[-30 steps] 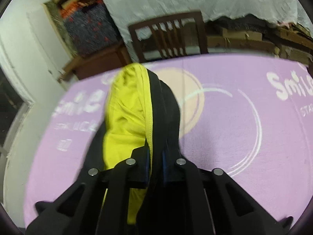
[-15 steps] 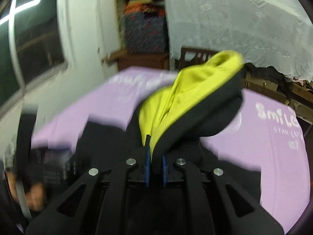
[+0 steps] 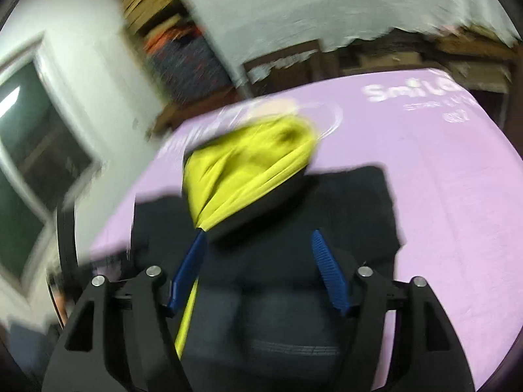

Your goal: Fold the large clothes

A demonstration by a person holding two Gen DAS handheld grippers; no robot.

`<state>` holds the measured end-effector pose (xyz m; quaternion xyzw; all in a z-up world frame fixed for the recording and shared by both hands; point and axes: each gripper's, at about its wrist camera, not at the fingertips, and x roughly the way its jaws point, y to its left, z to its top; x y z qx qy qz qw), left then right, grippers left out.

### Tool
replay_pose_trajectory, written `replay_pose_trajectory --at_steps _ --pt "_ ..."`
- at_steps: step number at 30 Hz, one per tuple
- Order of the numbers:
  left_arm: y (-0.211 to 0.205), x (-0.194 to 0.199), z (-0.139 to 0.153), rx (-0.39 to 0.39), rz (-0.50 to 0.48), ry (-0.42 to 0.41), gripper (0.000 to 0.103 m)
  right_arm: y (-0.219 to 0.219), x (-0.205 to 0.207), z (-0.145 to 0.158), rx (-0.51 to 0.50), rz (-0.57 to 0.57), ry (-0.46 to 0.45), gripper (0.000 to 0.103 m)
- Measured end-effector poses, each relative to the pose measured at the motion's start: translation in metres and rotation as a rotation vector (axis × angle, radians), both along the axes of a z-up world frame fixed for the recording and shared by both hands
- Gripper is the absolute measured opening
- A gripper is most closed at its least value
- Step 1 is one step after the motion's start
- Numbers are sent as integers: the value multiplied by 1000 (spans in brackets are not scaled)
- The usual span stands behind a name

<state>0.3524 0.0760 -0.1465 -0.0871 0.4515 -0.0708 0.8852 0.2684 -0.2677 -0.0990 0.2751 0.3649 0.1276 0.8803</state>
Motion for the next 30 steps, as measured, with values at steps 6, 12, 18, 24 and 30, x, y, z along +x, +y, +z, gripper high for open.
replay_pose_trajectory --at_steps 6,12,18,24,30 --pt "-1 0 -1 6 -7 2 97 -23 76 -20 191 -98 127 66" --pt "-4 -2 -1 11 -18 1 97 -7 117 -57 237 -86 226 50" --pt "0 -3 1 0 -14 -10 97 25 106 -3 -78 -17 13 15" --pt "5 -19 16 -20 -17 -51 96 76 36 74 -415 115 -316 15" --pt "-7 -61 47 29 -1 -187 96 108 -28 78 -529 269 -376 14"
